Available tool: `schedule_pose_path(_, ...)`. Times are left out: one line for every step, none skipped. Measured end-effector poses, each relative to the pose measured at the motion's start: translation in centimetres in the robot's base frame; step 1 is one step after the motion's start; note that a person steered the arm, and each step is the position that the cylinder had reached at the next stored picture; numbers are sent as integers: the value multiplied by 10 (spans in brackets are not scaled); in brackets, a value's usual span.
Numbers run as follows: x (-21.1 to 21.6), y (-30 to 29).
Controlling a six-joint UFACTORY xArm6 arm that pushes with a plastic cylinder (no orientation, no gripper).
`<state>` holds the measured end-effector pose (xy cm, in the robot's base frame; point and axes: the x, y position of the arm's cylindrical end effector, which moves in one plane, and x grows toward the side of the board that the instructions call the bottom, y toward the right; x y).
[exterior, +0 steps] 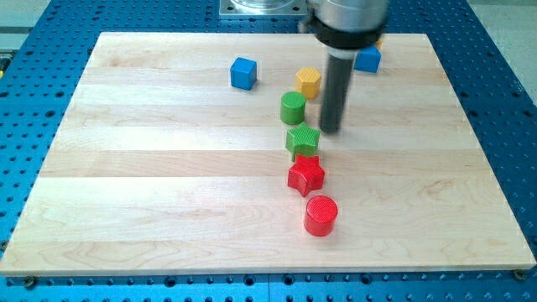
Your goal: Put the red star diagonally top right to the red circle
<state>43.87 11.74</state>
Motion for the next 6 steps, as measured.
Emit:
schedule_pose_path(55, -5)
schedule_pose_path(102, -40)
schedule_pose_path(111, -90)
schedule_pose_path(113, -144)
schedule_pose_path(92, -152)
schedule_pose_path(92, -152)
